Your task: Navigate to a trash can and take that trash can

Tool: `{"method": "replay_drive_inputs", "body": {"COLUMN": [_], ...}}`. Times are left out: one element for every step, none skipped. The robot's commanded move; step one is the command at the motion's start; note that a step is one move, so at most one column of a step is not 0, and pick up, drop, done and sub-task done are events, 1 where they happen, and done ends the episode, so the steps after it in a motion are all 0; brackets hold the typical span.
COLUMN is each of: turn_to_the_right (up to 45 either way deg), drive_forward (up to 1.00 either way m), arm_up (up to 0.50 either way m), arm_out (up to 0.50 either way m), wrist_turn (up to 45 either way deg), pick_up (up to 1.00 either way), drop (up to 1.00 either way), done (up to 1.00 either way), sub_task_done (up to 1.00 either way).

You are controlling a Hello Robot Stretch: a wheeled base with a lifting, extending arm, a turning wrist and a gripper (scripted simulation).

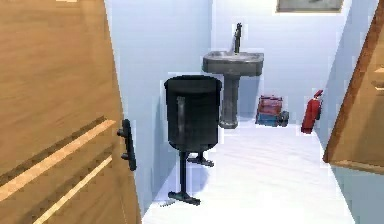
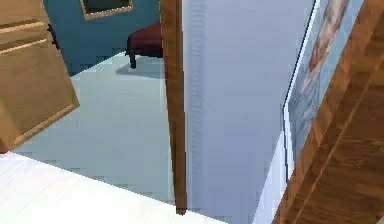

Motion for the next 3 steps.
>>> {"method": "replay_drive_inputs", "body": {"turn_to_the_right": [27.0, 0.0, 0.0], "drive_forward": [0.00, 1.00, 1.00], "arm_up": [0.00, 0.00, 0.00], "arm_out": [0.00, 0.00, 0.00], "wrist_turn": [0.0, 0.0, 0.0], "pick_up": [0.00, 0.00, 0.00], "drop": [0.00, 0.00, 0.00], "done": [0.00, 0.00, 0.00], "sub_task_done": [0.00, 0.00, 0.00]}}
